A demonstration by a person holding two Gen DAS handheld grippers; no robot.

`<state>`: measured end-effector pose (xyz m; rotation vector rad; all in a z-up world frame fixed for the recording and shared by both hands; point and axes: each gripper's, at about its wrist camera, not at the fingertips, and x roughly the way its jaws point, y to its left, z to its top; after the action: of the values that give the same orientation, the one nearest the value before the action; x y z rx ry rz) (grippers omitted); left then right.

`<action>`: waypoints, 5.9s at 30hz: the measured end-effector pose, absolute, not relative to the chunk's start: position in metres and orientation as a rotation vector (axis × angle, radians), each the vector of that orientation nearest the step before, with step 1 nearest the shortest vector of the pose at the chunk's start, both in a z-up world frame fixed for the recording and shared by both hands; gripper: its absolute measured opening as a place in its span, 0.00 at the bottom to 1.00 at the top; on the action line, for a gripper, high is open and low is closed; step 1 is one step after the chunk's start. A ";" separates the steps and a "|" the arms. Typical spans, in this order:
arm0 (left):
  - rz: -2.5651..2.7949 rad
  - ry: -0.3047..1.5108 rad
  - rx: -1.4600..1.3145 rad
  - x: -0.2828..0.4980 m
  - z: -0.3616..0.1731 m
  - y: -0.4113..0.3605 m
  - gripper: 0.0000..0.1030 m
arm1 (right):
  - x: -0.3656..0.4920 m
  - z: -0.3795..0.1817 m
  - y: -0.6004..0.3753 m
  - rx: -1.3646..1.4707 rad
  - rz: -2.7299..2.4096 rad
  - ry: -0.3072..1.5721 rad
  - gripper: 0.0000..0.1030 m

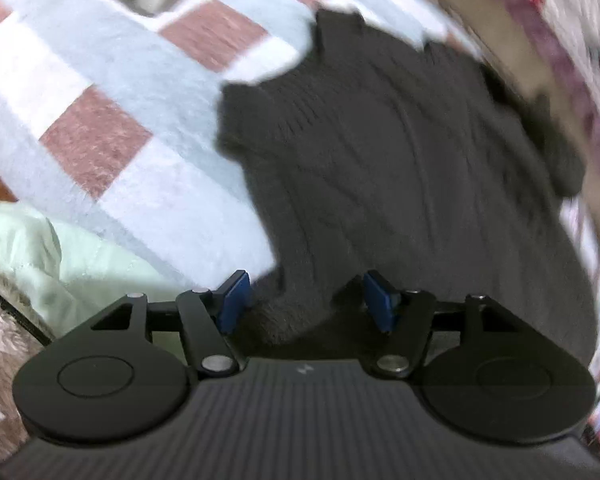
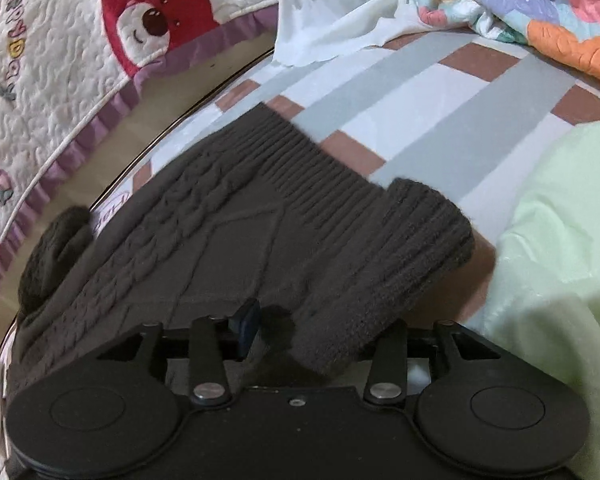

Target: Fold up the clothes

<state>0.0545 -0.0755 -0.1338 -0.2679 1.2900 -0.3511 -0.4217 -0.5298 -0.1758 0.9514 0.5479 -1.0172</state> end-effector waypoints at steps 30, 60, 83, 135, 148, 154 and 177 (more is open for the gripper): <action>-0.548 1.038 0.298 -0.038 -0.068 -0.076 0.14 | -0.429 -0.164 -0.531 0.598 -0.979 0.709 0.13; -0.694 0.728 0.185 -0.011 0.005 -0.089 0.47 | -0.310 -0.114 -0.530 0.549 -0.823 0.666 0.39; -1.154 0.866 0.354 0.091 -0.138 -0.320 0.58 | -0.138 -0.166 -0.585 0.694 -0.791 0.850 0.17; -1.165 0.728 0.442 0.090 -0.136 -0.311 0.05 | -0.275 -0.150 -0.678 0.604 -1.143 0.841 0.62; -1.182 0.753 0.405 0.094 -0.141 -0.315 0.05 | -0.275 -0.123 -0.653 0.757 -0.733 0.467 0.11; -1.176 0.768 0.409 0.094 -0.145 -0.316 0.05 | -0.264 -0.160 -0.564 0.705 -0.452 0.834 0.19; -1.166 0.725 0.426 0.095 -0.148 -0.318 0.05 | -0.273 -0.172 -0.623 0.911 -0.839 0.553 0.50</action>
<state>0.0954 -0.3179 -0.1482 0.4264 0.7254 -1.1663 -0.2731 -0.6227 -0.1715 0.9113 0.5535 -0.8390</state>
